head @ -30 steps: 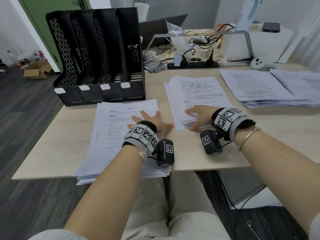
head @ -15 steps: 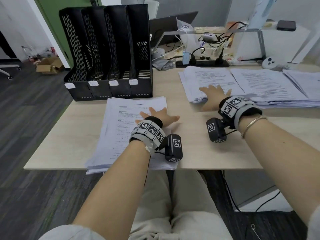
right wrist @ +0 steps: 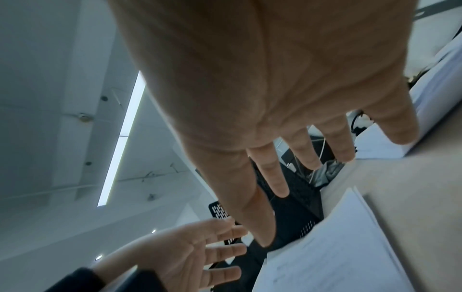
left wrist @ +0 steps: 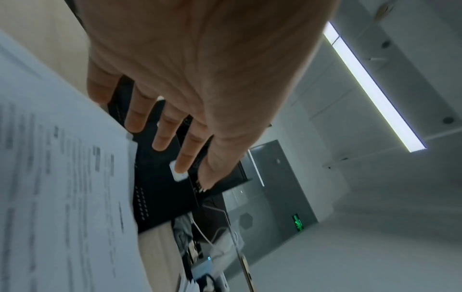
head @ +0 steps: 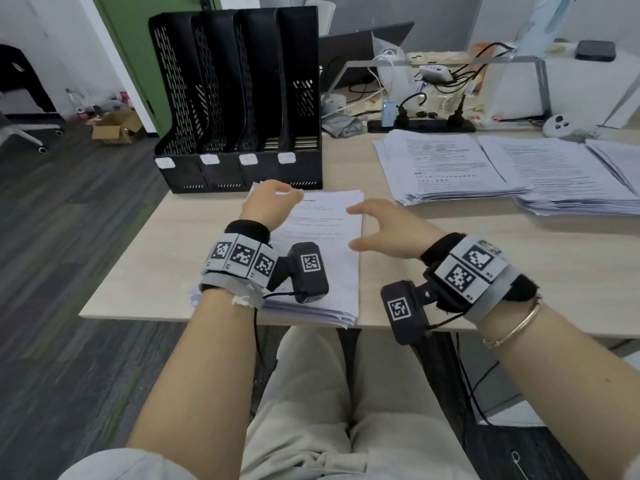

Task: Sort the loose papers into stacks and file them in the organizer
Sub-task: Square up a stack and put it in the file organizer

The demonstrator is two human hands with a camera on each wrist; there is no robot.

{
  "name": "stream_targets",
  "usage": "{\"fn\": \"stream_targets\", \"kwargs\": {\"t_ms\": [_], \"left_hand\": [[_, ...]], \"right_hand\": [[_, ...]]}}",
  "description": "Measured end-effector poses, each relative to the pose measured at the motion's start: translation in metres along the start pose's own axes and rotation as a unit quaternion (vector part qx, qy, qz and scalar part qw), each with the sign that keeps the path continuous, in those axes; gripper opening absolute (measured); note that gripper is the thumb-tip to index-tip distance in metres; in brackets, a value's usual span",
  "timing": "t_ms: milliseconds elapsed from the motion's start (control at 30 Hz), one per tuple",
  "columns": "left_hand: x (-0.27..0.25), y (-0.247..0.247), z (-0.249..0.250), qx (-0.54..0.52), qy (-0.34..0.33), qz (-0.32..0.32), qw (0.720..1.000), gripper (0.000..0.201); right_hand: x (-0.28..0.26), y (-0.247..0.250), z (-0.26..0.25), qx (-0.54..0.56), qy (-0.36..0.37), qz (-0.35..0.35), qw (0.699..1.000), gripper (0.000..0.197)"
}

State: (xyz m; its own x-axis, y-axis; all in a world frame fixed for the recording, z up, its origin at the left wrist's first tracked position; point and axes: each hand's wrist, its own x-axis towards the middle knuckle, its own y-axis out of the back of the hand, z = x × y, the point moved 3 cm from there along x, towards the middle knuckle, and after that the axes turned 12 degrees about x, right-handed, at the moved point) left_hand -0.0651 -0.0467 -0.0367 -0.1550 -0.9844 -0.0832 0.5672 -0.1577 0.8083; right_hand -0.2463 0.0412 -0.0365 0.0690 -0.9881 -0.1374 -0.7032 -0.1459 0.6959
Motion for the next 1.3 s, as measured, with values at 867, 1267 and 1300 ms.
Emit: {"fn": "stream_targets", "kwargs": {"t_ms": [867, 1267, 1300], "left_hand": [[0.002, 0.0, -0.067, 0.07, 0.073, -0.061, 0.993, 0.02], [0.005, 0.023, -0.036, -0.293, -0.065, 0.147, 0.943, 0.012], [0.006, 0.023, -0.033, -0.313, -0.071, 0.138, 0.937, 0.01]], "right_hand": [[0.018, -0.046, 0.008, 0.006, -0.042, -0.077, 0.996, 0.06], [0.03, 0.0, 0.02, 0.425, -0.067, 0.162, 0.888, 0.03], [0.03, 0.004, 0.019, 0.443, -0.058, 0.172, 0.878, 0.028]]}}
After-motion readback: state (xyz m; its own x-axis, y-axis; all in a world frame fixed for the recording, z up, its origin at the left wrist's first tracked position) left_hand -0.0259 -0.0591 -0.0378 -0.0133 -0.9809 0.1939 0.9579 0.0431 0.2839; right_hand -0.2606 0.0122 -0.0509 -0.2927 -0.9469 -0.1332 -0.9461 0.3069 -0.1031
